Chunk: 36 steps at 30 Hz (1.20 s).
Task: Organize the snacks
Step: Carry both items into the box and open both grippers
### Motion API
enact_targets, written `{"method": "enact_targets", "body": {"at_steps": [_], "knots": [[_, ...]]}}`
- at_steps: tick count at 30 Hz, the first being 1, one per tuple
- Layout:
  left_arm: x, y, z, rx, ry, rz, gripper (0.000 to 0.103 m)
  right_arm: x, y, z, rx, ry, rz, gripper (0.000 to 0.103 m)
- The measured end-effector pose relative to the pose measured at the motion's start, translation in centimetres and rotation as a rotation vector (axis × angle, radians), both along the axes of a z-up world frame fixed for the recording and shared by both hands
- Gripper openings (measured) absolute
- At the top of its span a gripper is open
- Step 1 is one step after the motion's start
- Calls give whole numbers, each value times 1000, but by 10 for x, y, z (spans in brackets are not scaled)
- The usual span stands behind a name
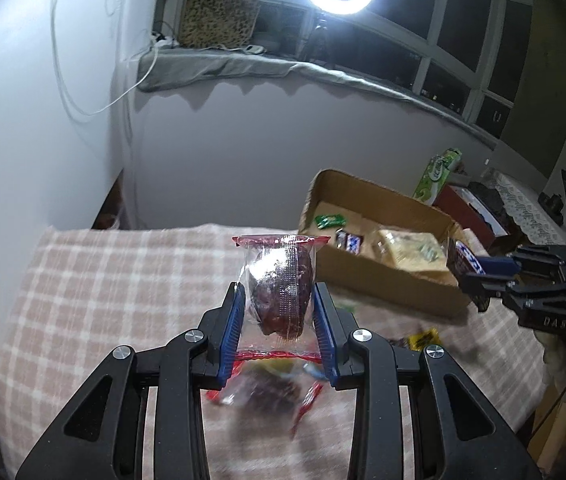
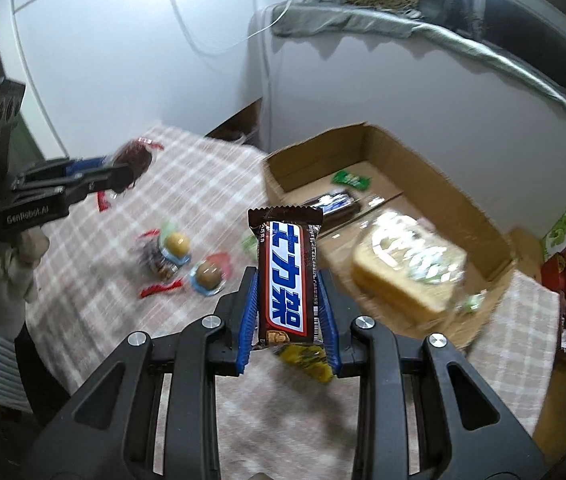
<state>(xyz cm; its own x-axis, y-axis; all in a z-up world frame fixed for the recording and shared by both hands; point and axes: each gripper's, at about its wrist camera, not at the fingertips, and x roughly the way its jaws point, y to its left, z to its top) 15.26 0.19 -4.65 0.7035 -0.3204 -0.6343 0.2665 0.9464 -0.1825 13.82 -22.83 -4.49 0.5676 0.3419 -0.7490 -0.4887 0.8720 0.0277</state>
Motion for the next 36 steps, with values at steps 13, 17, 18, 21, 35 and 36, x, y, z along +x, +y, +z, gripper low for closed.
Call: {"method": "enact_targets", "body": {"at_steps": [13,17,18,21,35,36], "knots": [[39,-50,19,7,-32,-69,32,41,-51,22,-3,-40,-119,30],[53,-66,15,9,-20,-86,32,56,-62,19,-9,-32,-149,30],[57,-70,13,6,-14,-91,32,59,-64,18,-11,-28,-155,30],[66,-79,10,7,-7,-101,32,69,-70,13,-14,-19,-170,30],[98,-113,-14,14,54,-132,32,112,-89,-16,-21,37,-221,30],[99,-115,-16,15,58,-132,32,114,-90,-18,-21,41,-223,30]]}}
